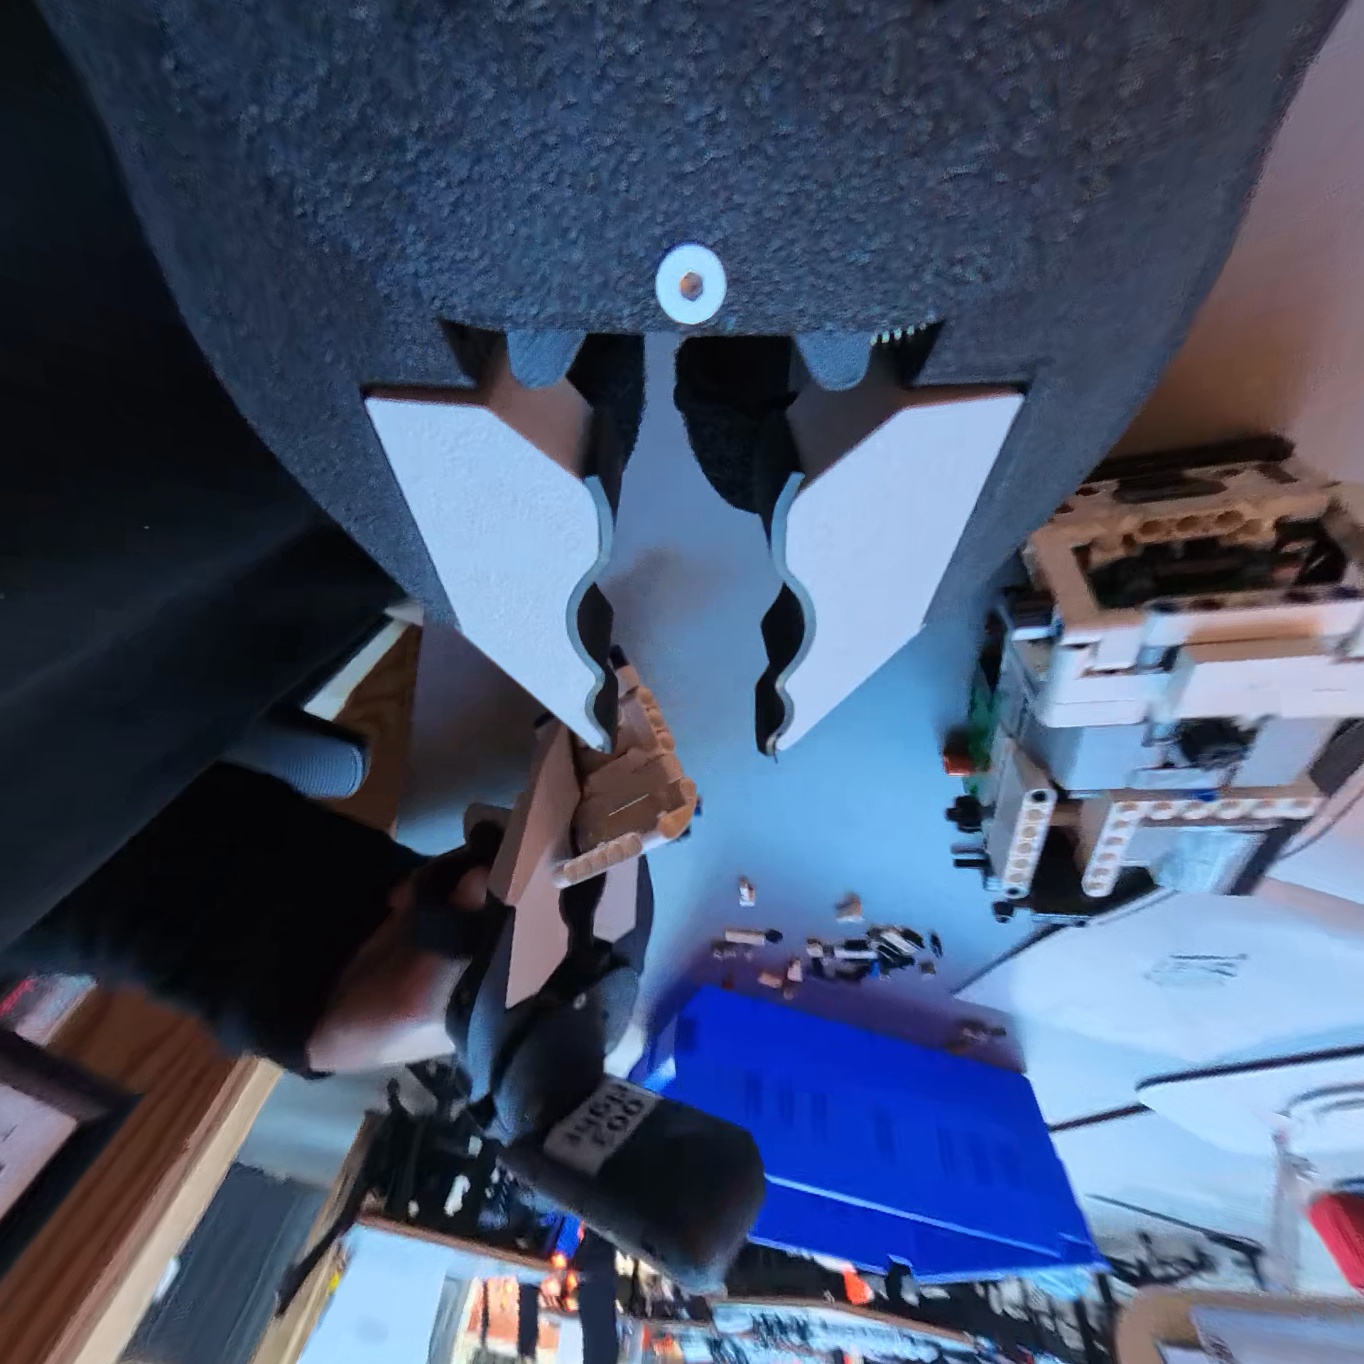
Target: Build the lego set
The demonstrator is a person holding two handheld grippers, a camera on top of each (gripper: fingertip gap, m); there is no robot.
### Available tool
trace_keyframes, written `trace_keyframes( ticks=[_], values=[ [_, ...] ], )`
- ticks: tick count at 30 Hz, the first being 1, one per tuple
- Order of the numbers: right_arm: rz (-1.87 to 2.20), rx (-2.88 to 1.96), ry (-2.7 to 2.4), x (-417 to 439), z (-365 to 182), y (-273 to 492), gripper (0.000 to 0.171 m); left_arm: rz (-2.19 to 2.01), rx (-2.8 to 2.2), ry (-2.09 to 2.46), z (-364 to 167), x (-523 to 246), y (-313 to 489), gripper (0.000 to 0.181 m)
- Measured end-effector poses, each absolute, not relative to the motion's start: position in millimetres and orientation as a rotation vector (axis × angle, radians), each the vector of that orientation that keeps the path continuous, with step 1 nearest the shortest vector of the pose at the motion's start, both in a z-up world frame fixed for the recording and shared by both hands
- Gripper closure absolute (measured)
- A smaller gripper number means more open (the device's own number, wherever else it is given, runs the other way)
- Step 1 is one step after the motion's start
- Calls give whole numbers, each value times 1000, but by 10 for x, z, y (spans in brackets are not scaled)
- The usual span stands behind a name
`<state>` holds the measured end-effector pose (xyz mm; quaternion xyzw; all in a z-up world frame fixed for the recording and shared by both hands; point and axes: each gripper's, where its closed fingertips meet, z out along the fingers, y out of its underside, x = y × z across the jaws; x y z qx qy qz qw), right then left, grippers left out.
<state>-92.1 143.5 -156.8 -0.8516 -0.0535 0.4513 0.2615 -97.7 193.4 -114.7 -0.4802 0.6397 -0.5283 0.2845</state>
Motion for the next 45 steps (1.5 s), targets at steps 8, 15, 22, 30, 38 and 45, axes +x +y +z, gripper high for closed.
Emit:
trace_keyframes(
  ticks=[8,15,22,30,38,45],
  values=[
    [1565,-2176,-276,-1283,-1413,1307,164,-1636,-1028,1885,-1075,-865,1598,154],
    [1421,-2116,-217,-1064,-1388,1421,142,-1732,-1057,1923,-1079,-860,1638,173],
    [969,-1919,-318,-835,-1139,1565,139,-1856,-1141,1908,-1055,-820,1711,175],
    [858,-1855,-313,-778,-1099,1590,164,-1755,-1080,1998,-1131,-816,1609,174],
    [316,-2083,-4,-227,-1490,1544,165,-1383,-1209,1909,-1299,-756,1938,160],
    [73,-2193,37,-178,-1705,1484,165,-1370,-1224,1827,-1286,-770,1920,163]
  ],
)
